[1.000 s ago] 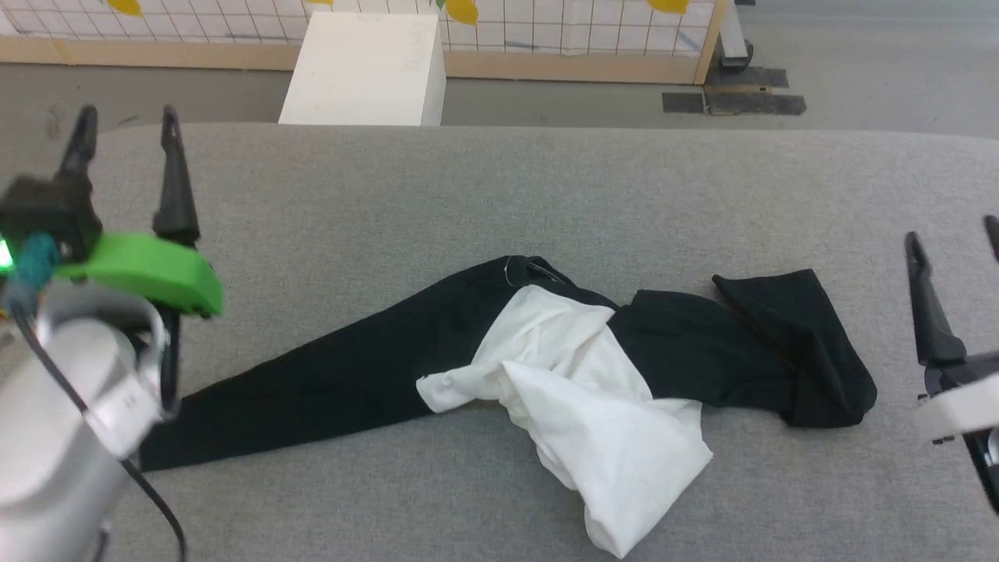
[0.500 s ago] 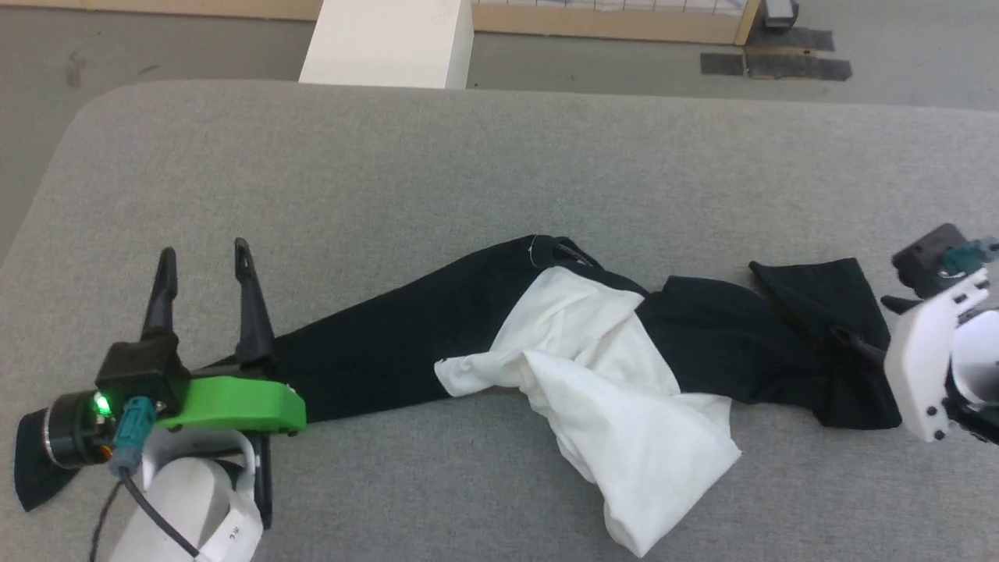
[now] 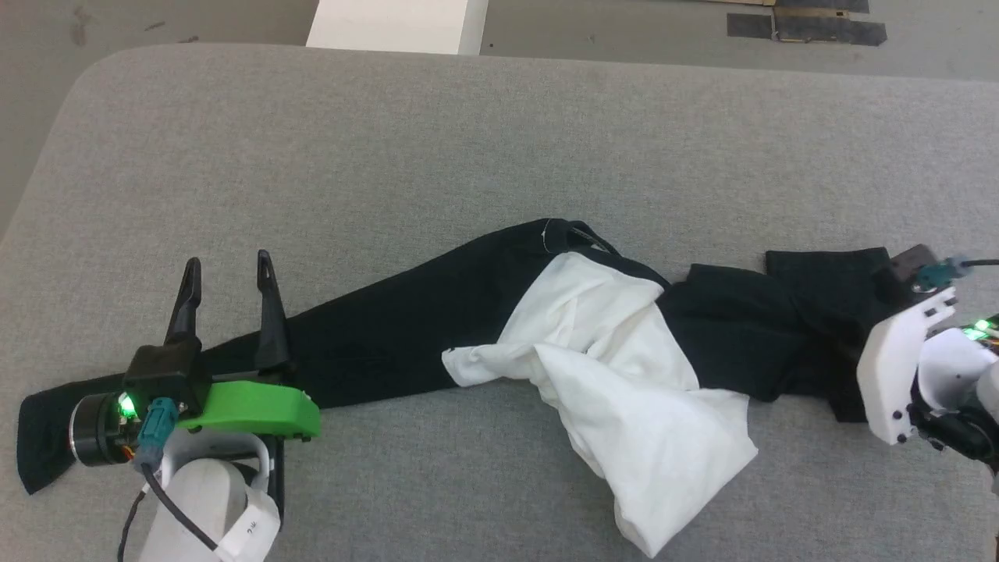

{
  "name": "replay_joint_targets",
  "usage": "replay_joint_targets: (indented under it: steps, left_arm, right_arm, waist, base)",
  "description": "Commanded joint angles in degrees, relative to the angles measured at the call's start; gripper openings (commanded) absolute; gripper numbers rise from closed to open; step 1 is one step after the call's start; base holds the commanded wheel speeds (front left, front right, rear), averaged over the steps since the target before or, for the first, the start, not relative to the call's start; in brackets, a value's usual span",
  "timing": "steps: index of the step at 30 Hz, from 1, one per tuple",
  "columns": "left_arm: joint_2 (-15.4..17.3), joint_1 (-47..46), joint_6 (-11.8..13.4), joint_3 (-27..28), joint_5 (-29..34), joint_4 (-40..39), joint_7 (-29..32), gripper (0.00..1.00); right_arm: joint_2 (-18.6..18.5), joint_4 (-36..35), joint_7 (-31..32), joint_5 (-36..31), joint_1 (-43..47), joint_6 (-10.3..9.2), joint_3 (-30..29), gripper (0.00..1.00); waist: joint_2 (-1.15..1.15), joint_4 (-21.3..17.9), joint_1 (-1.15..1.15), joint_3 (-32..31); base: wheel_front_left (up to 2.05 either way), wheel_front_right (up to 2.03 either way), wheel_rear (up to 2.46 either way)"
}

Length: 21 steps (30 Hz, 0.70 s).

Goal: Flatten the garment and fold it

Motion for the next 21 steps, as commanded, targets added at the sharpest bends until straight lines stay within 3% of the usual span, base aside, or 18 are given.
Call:
replay_joint_targets:
  steps: [1, 8, 14, 18, 21]
  left_arm:
    - [-0.35, 0.18, -0.69, 0.85, 1.10, 0.46, -0.21, 1.00]
    - [-1.91, 2.06, -2.94, 3.85, 3.62, 1.63, -0.21, 1.00]
    - [-2.82, 3.49, -4.75, 5.69, 5.02, 1.94, -0.21, 1.00]
    - [-3.12, 3.98, -5.64, 6.71, 5.75, 2.08, -0.21, 1.00]
    - [-3.28, 4.14, -6.11, 7.34, 6.27, 2.24, -0.21, 1.00]
  right_arm:
    - [-0.05, 1.63, -2.56, 0.41, 0.26, -0.13, 0.19, 0.00]
    - [-7.34, -2.57, -13.73, 3.30, 2.95, -0.13, -4.22, 0.00]
    - [-13.57, -5.83, -17.51, 6.73, 15.30, -0.13, -11.12, 0.00]
    - [-14.57, -5.97, -18.18, 7.81, 25.53, -0.13, -16.21, 0.00]
    - [-12.79, -6.04, -16.69, 7.41, 31.31, -0.13, -17.74, 0.00]
  waist:
    - [0.00, -1.33, 0.00, -1.53]
    - [0.00, -3.24, 0.00, -5.03]
    - [0.00, -3.98, 0.00, -6.64]
    - [0.00, -4.10, 0.00, -7.05]
    - [0.00, -4.27, 0.00, -6.91]
  base:
    - [0.00, 0.00, 0.00]
    - [0.00, 0.00, 0.00]
    - [0.00, 0.00, 0.00]
    - [0.00, 0.00, 0.00]
    - [0.00, 0.00, 0.00]
